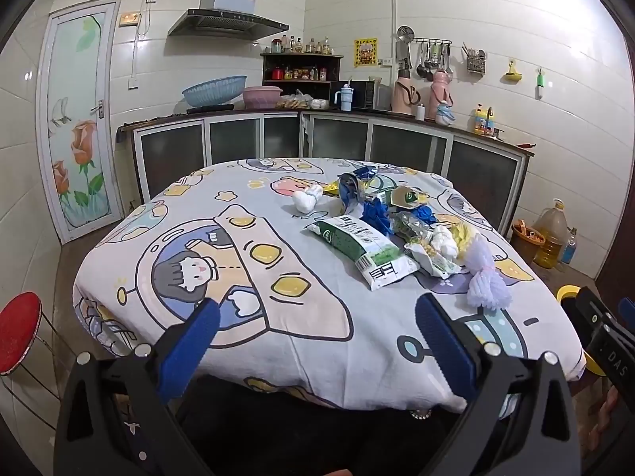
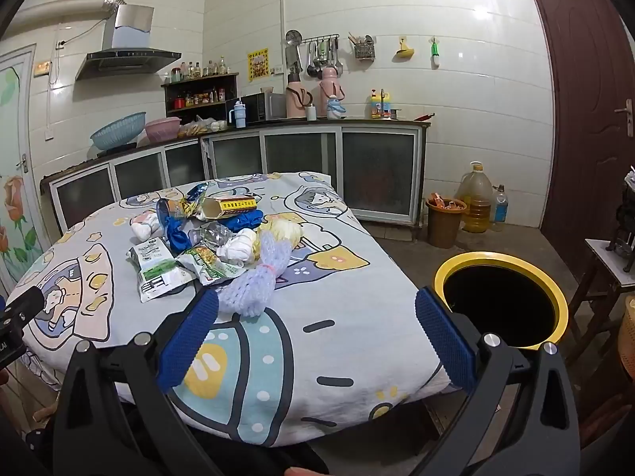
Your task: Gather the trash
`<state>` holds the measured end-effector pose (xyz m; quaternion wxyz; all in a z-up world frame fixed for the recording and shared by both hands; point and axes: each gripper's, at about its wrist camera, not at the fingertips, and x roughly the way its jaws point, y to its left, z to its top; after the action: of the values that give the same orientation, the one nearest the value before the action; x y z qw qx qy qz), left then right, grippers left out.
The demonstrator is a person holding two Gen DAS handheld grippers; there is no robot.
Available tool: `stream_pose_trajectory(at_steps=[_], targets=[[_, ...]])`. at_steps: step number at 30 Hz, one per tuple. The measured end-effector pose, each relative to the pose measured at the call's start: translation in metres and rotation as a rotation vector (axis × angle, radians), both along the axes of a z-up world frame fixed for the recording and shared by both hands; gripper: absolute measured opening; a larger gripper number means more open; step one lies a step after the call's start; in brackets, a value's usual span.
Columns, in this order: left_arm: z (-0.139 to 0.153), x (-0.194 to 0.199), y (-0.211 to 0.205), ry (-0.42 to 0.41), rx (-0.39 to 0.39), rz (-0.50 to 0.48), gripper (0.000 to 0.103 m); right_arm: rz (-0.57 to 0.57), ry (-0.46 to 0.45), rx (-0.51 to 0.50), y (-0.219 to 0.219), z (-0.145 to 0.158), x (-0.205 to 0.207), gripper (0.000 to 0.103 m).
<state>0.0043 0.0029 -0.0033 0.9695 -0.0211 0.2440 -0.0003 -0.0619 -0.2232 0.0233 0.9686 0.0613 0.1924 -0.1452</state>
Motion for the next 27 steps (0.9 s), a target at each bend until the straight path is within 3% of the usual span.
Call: stream_pose_trajectory(at_steps=[27], targets=[[0.0014,-0.0012,-0.0042,0.003,0.005,-0.007,0.095,0.003,0.004,-0.001,-0.0003,0.0009,0.0005,0.096]])
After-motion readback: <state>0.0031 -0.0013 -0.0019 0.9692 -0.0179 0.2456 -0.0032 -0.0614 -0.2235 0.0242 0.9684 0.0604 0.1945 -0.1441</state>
